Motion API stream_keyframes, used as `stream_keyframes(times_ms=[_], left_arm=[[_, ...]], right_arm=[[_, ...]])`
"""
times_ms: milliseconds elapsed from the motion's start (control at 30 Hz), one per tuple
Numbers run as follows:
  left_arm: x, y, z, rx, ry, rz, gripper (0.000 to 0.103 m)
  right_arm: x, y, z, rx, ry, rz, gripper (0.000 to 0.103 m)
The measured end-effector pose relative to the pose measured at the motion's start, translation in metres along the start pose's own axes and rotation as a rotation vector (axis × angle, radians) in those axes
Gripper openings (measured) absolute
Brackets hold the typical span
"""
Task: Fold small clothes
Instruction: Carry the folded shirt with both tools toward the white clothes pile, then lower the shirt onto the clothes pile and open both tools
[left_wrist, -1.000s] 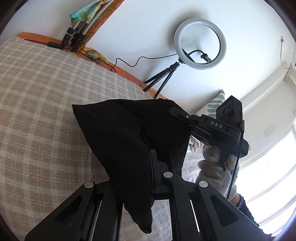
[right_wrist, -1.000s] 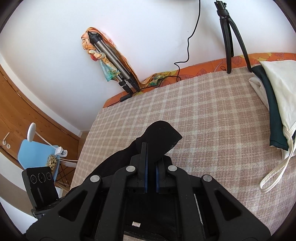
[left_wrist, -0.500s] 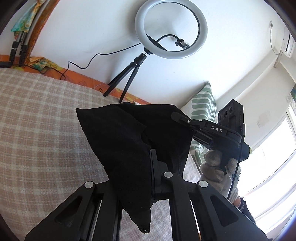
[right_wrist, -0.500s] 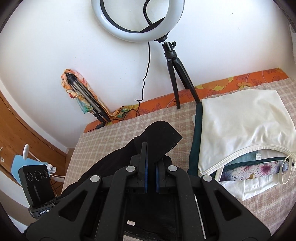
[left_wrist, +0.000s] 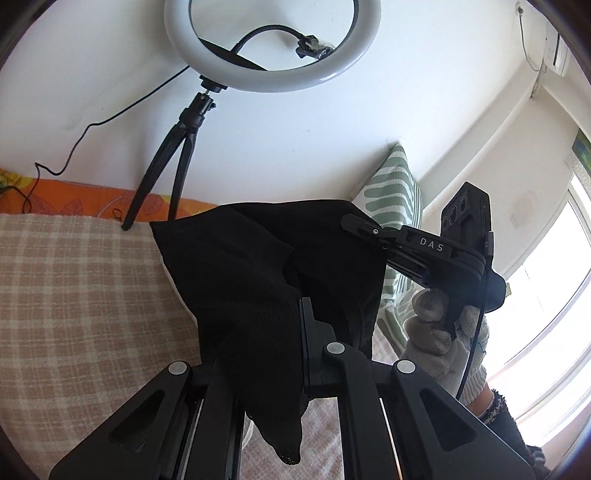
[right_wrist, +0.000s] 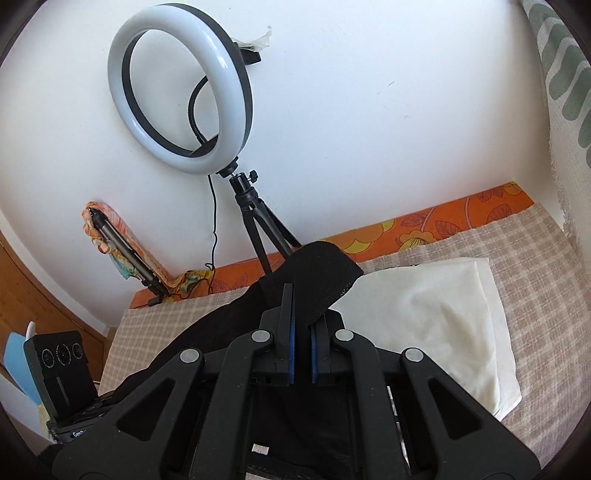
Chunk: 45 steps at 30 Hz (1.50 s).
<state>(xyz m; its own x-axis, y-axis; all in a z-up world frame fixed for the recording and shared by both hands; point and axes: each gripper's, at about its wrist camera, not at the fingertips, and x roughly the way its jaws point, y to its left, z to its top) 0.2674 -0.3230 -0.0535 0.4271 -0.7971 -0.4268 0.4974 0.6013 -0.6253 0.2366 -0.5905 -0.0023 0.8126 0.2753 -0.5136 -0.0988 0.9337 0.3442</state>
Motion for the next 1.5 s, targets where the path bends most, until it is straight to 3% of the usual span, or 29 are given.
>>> stream_keyframes(times_ms=[233,500,567,633,700,800,1200,1500], left_arm=[[0.052,-0.008,0.005,0.067,0.027,0.005,0.006],[0.082,-0.003,-0.012,0.093,0.135,0.01,0.007],[0.088,-0.007,-0.013,0.111,0.171,0.039,0.017],[0.087,-0.007,-0.015,0.116,0.202,0.061,0.046],[0.083,-0.007,-0.017,0.134,0.2,0.103,0.059],[0.077,-0.005,-0.017,0.139,0.199,0.164,0.069],[0.047,-0.009,-0.028,0.12,0.198,0.208,0.07],[0.009,-0.037,-0.04,0.145,0.171,0.212,0.07]], right_arm=[[0.016,-0.05,0.025,-0.014,0.011,-0.046,0.007],[0.049,-0.103,0.021,0.019,0.08,-0.124,0.007],[0.05,-0.112,0.02,0.042,0.085,-0.154,0.01],[0.046,-0.119,0.019,0.059,0.08,-0.193,0.023],[0.038,-0.123,0.018,0.071,0.06,-0.207,0.051],[0.025,-0.126,0.014,0.084,0.053,-0.19,0.052],[-0.02,-0.124,-0.016,0.108,0.026,-0.223,0.052],[-0.061,-0.085,-0.032,0.07,0.001,-0.239,0.052]])
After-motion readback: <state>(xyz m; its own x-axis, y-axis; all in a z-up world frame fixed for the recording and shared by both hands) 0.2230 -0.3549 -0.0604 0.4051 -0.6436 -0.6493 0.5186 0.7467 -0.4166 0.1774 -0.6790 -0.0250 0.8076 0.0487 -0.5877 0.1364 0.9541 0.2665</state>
